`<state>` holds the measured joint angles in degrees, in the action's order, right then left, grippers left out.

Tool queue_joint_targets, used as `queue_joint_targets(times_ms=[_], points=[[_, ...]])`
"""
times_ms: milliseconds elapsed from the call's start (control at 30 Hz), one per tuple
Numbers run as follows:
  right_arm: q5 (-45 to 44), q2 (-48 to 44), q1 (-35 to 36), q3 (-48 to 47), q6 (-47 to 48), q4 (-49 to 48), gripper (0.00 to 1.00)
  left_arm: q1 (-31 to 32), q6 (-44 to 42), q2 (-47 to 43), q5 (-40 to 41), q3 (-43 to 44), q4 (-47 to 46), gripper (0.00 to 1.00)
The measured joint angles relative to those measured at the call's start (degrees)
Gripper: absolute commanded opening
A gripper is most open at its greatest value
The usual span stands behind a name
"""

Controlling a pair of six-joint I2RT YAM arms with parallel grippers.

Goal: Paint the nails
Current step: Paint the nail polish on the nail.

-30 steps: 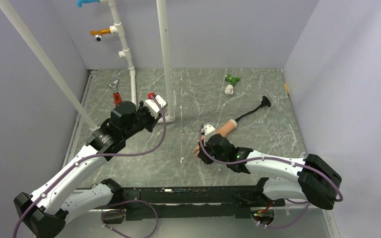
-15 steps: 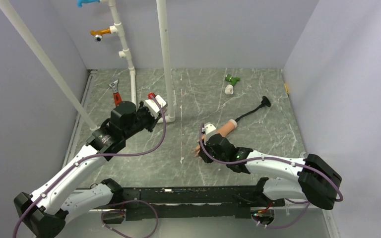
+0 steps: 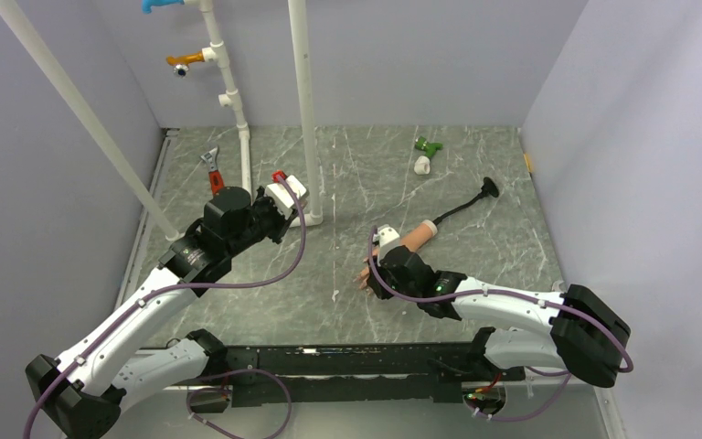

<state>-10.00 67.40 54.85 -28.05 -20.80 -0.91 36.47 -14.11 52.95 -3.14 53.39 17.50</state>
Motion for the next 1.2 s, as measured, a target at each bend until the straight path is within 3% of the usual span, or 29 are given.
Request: queue_joint_targets(times_ms=[1200], points=[[5.0,0.0,0.1,-0.1,0.0,-0.2,0.00,0.2,-0.2,0.0,0.0,0.0,0.0,0.00]])
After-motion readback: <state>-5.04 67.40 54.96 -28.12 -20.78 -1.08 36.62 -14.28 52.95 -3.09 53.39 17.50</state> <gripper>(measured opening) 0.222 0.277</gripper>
